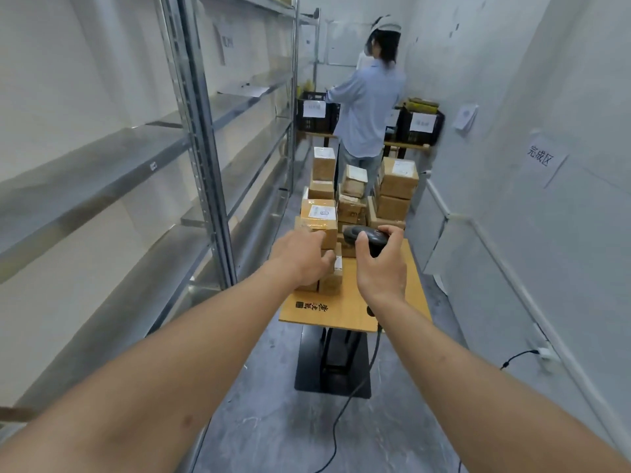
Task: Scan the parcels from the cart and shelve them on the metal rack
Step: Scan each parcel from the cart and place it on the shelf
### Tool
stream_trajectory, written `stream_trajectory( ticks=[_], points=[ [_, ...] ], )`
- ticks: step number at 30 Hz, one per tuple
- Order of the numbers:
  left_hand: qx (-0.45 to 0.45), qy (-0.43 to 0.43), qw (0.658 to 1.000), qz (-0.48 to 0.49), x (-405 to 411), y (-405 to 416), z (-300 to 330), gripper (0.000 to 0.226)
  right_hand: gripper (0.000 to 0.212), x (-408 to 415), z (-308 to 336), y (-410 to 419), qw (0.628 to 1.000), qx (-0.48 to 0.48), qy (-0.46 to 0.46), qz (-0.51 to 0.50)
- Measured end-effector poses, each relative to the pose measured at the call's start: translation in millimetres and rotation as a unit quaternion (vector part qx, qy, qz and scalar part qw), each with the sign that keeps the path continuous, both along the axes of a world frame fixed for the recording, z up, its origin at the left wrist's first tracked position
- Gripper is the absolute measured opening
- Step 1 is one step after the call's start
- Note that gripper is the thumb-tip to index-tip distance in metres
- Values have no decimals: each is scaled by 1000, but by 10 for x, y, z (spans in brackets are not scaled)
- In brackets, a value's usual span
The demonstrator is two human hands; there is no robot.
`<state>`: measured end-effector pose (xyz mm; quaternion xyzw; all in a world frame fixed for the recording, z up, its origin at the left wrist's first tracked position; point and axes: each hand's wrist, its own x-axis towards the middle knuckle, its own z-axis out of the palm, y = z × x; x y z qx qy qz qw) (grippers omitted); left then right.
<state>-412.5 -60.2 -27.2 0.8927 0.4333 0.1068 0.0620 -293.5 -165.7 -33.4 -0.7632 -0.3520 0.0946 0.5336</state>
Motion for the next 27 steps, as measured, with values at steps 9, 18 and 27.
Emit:
stream_trajectory(
  ticks=[9,18,27],
  points=[
    [-35,11,999,37,800,1181,-442,54,35,919,-342,1198,999,-31,28,2],
    [-87,30,978,186,1691,2025,-960,66,33,1910,-763,2453,989,-95,85,78],
    [-141,29,948,283,2011,2367,-1250,101,33,2255,-1022,3086,976,-137,109,133]
  ],
)
